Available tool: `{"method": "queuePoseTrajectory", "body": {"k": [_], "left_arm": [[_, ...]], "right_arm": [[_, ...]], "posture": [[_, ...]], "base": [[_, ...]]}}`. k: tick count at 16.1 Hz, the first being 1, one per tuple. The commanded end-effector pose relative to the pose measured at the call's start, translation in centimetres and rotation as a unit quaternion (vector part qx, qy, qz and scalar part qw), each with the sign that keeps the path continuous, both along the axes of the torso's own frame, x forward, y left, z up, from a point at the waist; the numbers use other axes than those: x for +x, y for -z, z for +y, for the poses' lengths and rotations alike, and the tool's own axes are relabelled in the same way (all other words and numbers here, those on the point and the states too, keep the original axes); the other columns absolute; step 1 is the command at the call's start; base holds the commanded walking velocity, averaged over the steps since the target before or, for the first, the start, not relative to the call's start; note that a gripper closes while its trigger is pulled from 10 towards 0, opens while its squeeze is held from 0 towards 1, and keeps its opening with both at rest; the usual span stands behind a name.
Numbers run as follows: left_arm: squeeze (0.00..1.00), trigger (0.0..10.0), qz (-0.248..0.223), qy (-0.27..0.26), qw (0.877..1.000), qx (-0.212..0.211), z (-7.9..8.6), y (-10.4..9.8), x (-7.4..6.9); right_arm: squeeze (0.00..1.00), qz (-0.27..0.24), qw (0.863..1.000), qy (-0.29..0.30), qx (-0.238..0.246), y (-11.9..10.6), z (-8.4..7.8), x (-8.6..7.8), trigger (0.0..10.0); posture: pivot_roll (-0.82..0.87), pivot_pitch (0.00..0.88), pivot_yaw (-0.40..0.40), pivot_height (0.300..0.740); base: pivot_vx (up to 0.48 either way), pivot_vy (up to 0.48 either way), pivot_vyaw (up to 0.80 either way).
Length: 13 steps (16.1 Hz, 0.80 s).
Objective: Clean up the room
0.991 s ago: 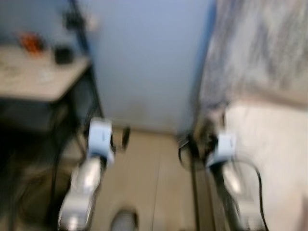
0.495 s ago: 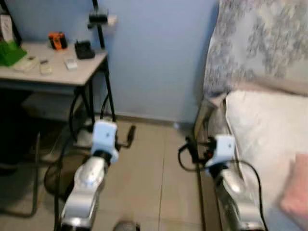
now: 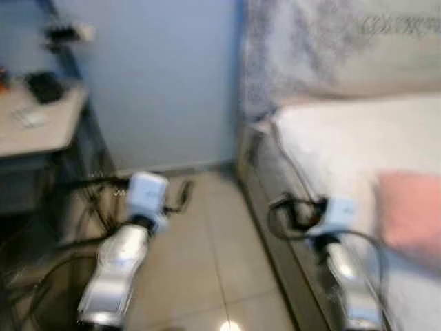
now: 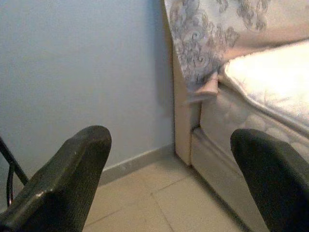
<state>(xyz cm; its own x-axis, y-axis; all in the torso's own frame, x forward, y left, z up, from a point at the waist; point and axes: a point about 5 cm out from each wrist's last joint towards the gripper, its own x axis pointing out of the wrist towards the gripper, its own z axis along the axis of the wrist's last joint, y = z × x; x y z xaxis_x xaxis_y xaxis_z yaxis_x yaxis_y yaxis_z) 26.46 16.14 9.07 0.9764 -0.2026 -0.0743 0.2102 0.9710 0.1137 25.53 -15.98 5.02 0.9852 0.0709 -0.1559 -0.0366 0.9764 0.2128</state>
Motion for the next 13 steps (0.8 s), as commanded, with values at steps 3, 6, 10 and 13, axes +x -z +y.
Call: {"method": "queuePoseTrajectory", "body": {"k": [3, 6, 10, 13], "left_arm": [[0.00, 10.0, -0.002, 0.024, 1.000, 0.007, -1.0, -0.1, 0.4], [0.00, 10.0, 0.007, 0.026, 0.999, 0.026, -0.8, 0.4, 0.4], [0.00, 10.0, -0.007, 0.043, 0.998, 0.040, -1.2, 0.1, 0.7], [0.00, 10.0, -0.014, 0.051, 0.998, 0.021, -1.5, -0.2, 0.7]], "right_arm": [[0.00, 0.003, 1.000, 0.016, -0.016, 0.6, -0.9, -0.7, 10.0], [0.00, 0.007, 1.000, 0.016, -0.022, 1.2, -0.9, -1.6, 10.0], [0.00, 0.005, 0.999, 0.026, -0.026, 1.2, -1.1, -1.6, 10.0], [0.00, -0.012, 0.999, 0.028, -0.027, 0.4, -1.1, -1.1, 10.0]], "posture": [[0.07, 0.000, 0.000, 0.731], [0.07, 0.000, 0.005, 0.731], [0.06, 0.000, 0.011, 0.731], [0.06, 0.000, 0.010, 0.731]], "base": [[0.000, 0.000, -0.69], [0.000, 0.000, -0.68], [0.000, 0.000, -0.69], [0.000, -0.444, -0.68]]}}
